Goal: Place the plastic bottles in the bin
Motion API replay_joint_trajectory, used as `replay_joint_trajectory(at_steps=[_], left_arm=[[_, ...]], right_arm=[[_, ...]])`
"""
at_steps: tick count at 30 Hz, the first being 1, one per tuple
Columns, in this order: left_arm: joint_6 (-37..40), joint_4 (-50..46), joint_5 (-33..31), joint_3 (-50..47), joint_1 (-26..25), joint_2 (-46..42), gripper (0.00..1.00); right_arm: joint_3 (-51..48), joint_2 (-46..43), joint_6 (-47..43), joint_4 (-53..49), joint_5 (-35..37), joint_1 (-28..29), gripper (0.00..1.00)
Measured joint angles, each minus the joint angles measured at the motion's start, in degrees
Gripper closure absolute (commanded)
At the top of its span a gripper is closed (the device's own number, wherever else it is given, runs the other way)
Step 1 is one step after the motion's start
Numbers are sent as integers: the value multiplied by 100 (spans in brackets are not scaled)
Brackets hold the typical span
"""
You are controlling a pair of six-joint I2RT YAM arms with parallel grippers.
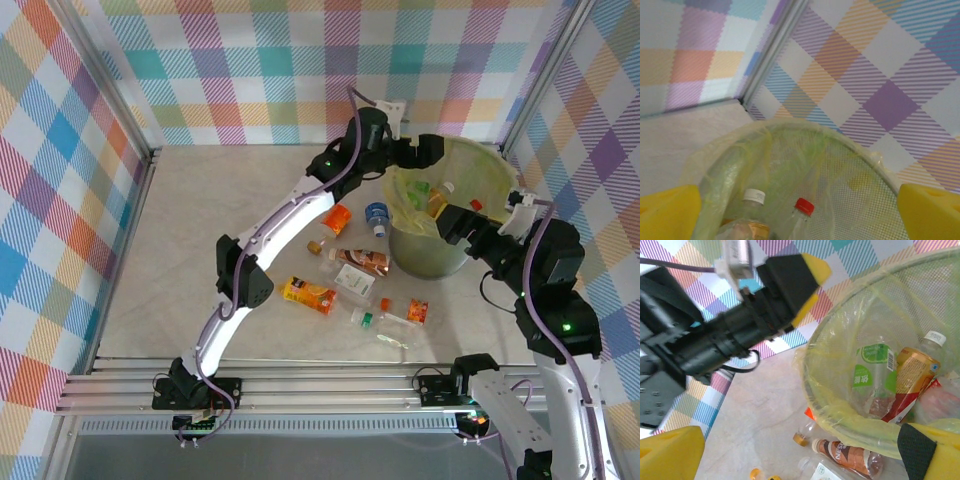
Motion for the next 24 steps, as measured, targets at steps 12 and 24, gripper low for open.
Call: replay_joint_trajectory(at_steps=[12, 24], left_arm=[[275, 61, -2006, -2437, 15, -3062, 0], [-297, 1196, -3985, -6581, 435, -6116, 0]], right_arm=[[0, 319, 13, 37, -442, 7, 0], [251, 1067, -249, -48, 234, 1694, 0]])
